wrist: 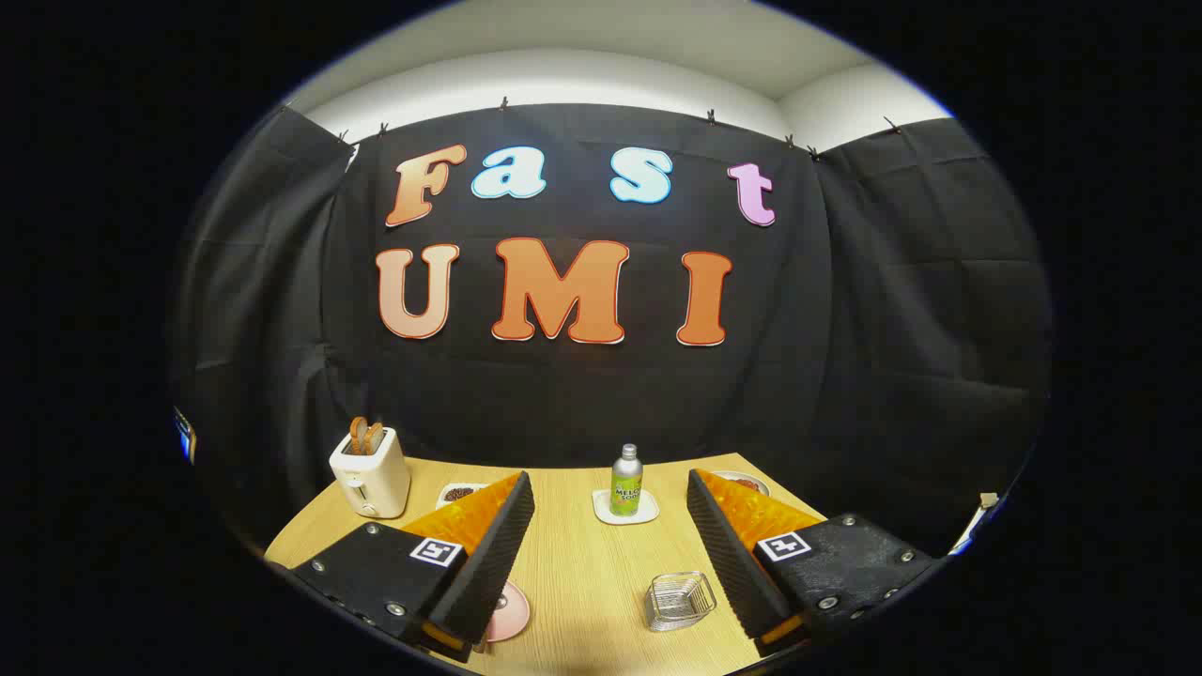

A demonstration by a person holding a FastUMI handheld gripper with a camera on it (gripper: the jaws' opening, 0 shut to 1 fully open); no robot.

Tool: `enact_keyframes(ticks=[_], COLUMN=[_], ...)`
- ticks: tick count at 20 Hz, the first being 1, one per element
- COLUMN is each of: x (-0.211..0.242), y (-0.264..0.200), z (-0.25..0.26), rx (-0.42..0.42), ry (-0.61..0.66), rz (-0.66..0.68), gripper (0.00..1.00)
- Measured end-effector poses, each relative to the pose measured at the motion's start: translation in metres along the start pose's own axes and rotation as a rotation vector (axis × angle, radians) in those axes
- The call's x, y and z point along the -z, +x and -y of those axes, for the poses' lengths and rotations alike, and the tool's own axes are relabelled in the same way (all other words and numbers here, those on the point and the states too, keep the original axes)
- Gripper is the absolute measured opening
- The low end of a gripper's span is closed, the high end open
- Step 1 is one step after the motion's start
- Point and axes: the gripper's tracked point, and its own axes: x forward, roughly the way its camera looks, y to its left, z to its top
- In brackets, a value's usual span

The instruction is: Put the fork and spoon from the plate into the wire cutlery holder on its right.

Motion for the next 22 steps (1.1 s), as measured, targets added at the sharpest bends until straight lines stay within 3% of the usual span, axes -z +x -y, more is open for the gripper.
enact_keyframes(ticks=[11, 22], x=[0.013, 0.034], y=[0.029, 0.021], z=[-0.026, -0.049], rx=[-0.066, -0.100], ry=[-0.002, 0.007], rz=[-0.036, -0.083], gripper=[0.98, 0.98])
